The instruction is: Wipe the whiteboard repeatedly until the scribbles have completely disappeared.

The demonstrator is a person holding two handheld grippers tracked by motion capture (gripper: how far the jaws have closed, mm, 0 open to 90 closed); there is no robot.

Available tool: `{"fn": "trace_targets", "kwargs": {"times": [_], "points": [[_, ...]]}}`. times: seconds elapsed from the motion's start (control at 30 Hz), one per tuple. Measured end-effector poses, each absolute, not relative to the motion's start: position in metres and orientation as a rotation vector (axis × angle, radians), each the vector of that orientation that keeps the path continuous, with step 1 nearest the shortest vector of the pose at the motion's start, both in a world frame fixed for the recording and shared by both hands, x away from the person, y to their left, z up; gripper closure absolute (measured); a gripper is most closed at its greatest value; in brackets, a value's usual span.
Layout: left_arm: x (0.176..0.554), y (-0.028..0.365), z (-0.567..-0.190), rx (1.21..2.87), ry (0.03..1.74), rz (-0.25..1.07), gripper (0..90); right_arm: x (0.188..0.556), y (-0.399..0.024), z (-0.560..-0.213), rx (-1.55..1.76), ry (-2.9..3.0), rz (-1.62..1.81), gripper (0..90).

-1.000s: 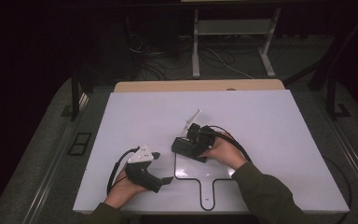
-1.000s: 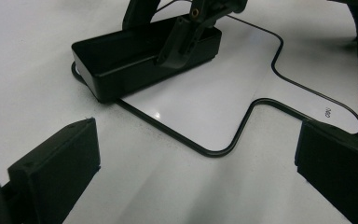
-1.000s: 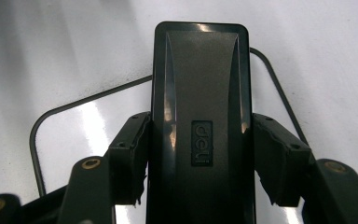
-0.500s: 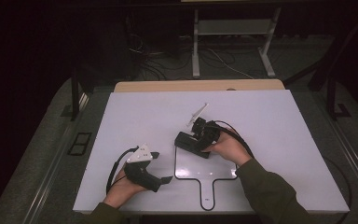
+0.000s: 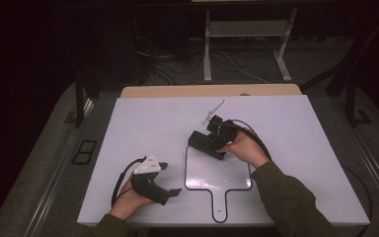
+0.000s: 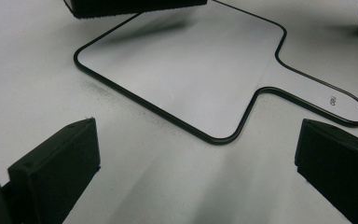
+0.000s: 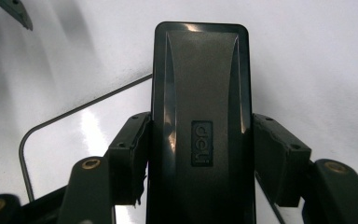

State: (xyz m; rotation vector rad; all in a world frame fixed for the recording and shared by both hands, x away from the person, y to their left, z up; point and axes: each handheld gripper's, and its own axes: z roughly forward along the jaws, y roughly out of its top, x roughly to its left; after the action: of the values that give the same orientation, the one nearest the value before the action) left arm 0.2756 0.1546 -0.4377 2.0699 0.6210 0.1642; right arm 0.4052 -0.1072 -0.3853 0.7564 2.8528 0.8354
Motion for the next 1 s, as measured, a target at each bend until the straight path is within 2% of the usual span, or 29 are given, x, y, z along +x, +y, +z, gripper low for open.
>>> {"fn": "trace_targets", "kwargs": {"times": [0.5, 1.0], "points": [[0.276, 0.155, -0.437, 2.069, 0.615, 0.165, 0.0, 0.426, -0.126, -0.376, 0.866, 2.798, 0.865, 39.3], [0.277, 0.156, -0.436, 2.068, 0.610, 0.163, 0.0, 0.472, -0.144, -0.373, 1.021, 2.694, 0.843, 39.3]]}}
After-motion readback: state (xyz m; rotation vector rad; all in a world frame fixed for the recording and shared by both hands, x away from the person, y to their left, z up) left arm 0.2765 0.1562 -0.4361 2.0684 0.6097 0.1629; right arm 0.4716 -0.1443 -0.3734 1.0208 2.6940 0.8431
